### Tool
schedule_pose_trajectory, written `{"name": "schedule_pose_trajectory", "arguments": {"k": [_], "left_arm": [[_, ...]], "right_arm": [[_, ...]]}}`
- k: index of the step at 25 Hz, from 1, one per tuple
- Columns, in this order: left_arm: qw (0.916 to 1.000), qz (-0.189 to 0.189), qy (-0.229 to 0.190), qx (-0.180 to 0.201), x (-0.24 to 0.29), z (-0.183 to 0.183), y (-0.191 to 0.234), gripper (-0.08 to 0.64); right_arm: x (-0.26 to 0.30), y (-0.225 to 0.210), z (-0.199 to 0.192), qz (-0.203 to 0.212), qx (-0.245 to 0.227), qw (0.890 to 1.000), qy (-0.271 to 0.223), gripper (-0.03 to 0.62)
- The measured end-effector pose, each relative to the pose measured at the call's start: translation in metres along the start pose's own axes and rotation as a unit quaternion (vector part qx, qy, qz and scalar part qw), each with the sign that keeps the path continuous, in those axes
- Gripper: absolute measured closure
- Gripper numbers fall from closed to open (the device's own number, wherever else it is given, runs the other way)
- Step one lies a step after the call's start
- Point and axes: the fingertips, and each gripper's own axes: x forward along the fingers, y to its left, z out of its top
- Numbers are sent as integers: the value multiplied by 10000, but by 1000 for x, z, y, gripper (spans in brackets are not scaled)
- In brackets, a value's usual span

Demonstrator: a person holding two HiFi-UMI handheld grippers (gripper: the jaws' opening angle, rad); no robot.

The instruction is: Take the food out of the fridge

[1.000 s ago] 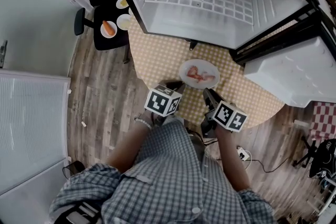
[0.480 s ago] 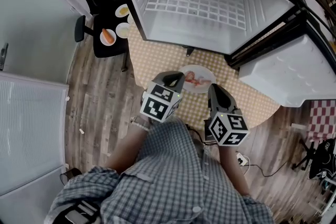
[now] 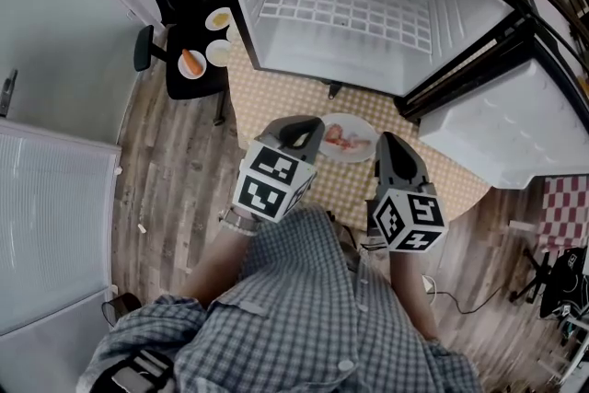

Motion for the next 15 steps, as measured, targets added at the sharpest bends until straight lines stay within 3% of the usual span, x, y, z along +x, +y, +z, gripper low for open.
{"name": "schedule_pose_trajectory", "arguments": {"k": [8,15], "left_arm": [[9990,-414,-75,119,-2,6,-18,554],[9986,-513,-56,150,-2,4,-26,554]], "right_arm": [[-4,10,11,100,-188,9997,-100,581],[-8,10,12,110,-199,9997,-106,583]]}}
